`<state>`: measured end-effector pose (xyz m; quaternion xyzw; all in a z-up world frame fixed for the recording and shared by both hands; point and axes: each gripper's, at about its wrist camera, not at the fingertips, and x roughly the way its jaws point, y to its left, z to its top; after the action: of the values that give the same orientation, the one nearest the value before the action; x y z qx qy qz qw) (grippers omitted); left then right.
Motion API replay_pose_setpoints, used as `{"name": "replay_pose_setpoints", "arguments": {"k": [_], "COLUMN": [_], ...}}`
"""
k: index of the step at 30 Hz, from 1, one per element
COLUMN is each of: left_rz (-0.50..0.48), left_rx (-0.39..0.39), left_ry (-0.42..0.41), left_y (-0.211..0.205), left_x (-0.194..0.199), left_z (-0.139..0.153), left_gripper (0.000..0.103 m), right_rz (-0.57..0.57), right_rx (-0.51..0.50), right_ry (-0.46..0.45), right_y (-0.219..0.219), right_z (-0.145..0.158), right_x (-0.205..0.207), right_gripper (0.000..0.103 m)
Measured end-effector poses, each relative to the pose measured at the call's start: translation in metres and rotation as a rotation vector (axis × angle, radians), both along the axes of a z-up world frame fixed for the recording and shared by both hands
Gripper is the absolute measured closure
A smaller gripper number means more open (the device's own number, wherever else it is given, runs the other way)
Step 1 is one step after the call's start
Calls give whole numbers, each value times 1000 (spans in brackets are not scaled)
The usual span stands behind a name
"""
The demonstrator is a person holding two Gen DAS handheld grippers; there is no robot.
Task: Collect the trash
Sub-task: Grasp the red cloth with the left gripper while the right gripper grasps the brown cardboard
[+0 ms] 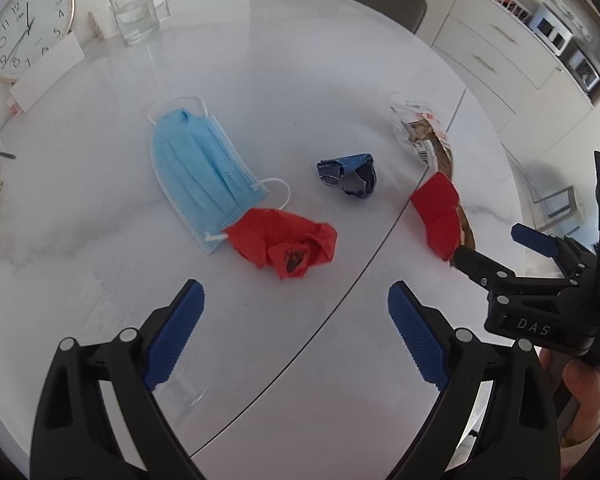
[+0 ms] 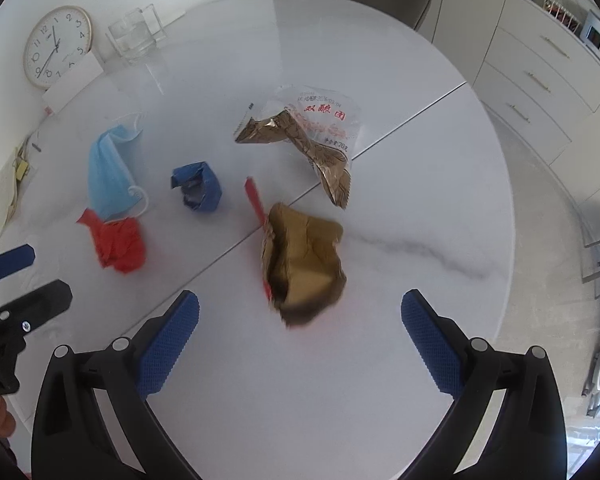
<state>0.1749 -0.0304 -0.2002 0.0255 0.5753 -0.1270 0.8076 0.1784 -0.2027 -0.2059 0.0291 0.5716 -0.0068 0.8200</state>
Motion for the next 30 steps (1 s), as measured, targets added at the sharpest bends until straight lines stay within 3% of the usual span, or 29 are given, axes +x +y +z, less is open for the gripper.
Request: {"name": "replay_pose_setpoints", "arguments": {"k": [9,10,12,15,17,30], "left_rz": [61,65,64,62,57,58], "left_rx": [32,31,28,30,36,50], "left_ry": [68,67,84,81,74,22], "left_y": [-25,-26,-29,-31,-31,-24], "left_x": [29,30,32,32,33,27], "left_z": [-36,-37,-41,-43,-42,-24], "left_gripper": [16,19,38,57,64,68], "right_rz": [0,2,5,4,9,16], "right_rx": [45,46,49,61,64,51], "right_ry": [53,55,59,64,70,54], "right_y": [-15,-16,-18,-20,-22,-7], "right_z": [-25,-25,-26,-27,-29,-26], "right_x": [25,27,27,27,29,29], "right_gripper": [3,3,3,3,3,3]}}
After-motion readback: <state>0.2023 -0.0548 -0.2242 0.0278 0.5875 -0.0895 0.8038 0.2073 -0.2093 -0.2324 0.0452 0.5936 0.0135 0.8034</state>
